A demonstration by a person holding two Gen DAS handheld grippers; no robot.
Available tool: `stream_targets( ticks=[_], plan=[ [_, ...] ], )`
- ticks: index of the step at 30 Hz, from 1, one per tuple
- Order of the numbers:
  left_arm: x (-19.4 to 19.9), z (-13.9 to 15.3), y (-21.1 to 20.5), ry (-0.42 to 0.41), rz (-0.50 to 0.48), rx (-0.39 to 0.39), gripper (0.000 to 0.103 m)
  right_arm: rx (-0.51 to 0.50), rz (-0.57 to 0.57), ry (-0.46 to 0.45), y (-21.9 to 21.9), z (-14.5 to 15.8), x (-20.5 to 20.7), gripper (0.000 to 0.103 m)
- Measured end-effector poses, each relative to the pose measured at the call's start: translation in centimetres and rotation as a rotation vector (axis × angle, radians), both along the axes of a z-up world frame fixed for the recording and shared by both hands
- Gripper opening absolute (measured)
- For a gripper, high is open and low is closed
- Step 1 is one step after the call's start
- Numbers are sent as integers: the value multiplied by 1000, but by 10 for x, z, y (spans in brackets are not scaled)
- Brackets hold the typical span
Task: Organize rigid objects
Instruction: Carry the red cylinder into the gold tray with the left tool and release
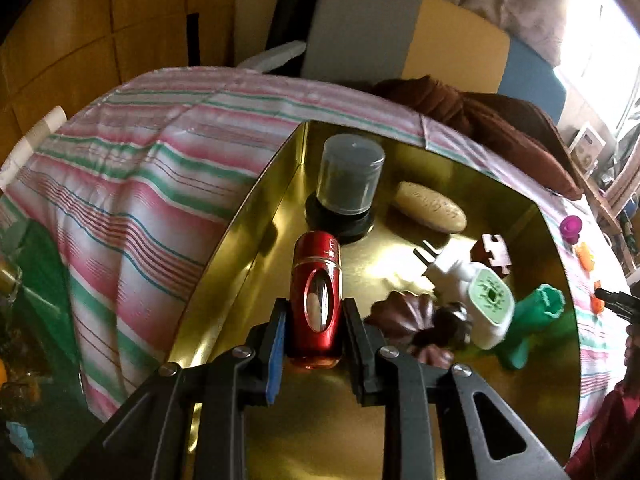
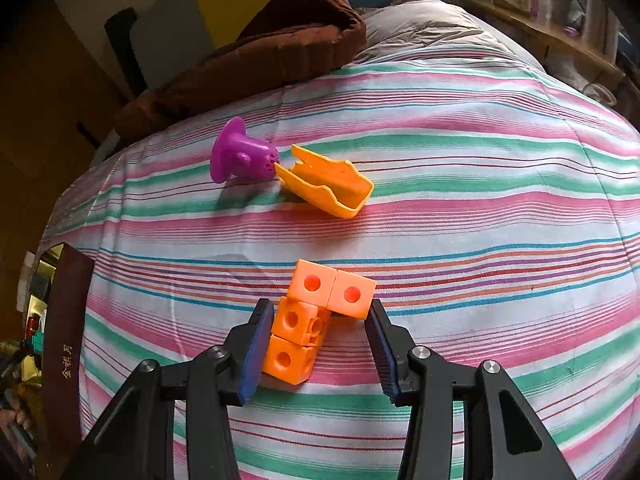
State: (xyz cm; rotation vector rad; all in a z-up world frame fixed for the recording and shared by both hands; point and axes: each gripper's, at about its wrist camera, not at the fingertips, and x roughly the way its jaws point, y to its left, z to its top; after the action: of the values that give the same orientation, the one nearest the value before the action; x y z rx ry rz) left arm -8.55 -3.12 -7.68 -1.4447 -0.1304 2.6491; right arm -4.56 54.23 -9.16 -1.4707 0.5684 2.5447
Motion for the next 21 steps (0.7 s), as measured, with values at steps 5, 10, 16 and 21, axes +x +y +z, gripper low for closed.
stream_targets(
  ticks=[5,10,16,21],
  plan=[
    [-10,-3,-1,-39,52,-11,26,2,2,2,-1,1,0,48],
    [-3,6,-10,-30,106,43,39,5,5,14,-1,3,0,48],
    [28,18,-7,73,113,68,40,27,25,32,-7,7,-1,48],
    [60,32,6,184,46,82,40,32,48,78,-12,17,2,48]
  ],
)
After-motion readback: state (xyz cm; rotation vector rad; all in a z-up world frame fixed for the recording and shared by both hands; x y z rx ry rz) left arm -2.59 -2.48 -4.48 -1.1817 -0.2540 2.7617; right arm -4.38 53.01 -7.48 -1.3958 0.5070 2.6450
